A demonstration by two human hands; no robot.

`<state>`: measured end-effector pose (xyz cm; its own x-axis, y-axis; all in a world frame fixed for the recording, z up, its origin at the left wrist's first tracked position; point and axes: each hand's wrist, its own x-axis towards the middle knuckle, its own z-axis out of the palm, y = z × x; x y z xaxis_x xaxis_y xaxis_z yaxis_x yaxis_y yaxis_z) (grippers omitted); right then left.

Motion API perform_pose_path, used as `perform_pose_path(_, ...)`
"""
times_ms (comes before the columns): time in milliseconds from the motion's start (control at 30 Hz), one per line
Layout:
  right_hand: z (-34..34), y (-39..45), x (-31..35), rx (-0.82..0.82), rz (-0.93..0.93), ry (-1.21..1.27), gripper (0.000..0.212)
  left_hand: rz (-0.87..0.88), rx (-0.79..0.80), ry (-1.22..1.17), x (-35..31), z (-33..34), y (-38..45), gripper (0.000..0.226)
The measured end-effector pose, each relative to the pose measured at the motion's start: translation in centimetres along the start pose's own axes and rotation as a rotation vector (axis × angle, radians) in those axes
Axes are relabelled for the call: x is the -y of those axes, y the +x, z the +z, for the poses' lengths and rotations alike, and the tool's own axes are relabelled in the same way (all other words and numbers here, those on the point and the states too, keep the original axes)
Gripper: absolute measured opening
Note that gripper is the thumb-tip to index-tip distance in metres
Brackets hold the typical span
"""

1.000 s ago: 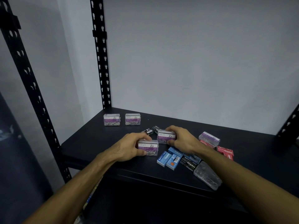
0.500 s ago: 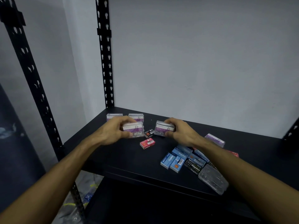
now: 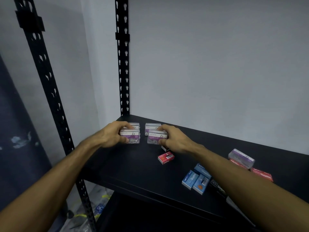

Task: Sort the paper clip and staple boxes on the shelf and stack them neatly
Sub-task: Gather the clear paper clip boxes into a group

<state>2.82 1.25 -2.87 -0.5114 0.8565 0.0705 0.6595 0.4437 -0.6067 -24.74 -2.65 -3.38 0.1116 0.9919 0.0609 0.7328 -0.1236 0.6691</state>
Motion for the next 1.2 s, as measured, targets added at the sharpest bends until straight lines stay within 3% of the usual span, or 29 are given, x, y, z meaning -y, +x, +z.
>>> perform_pose_path(667,2.4,1.8,0.1,0.090,0.061,0.007,0.047,-0.007,0.027,-0.037,1.6,0.6,0.2,0.039)
perform_pose_path(1000,2.7,1.8,0.5,0.087,0.042,0.003,0.043,0.004,-0.004,-0.064,2.0,0.7,-0.4,0.041)
perform_pose_path(1200,2.6,1.3,0.2,0.047,0.042,0.001,0.054,0.007,-0.008,-0.056,1.7,0.8,-0.3,0.046)
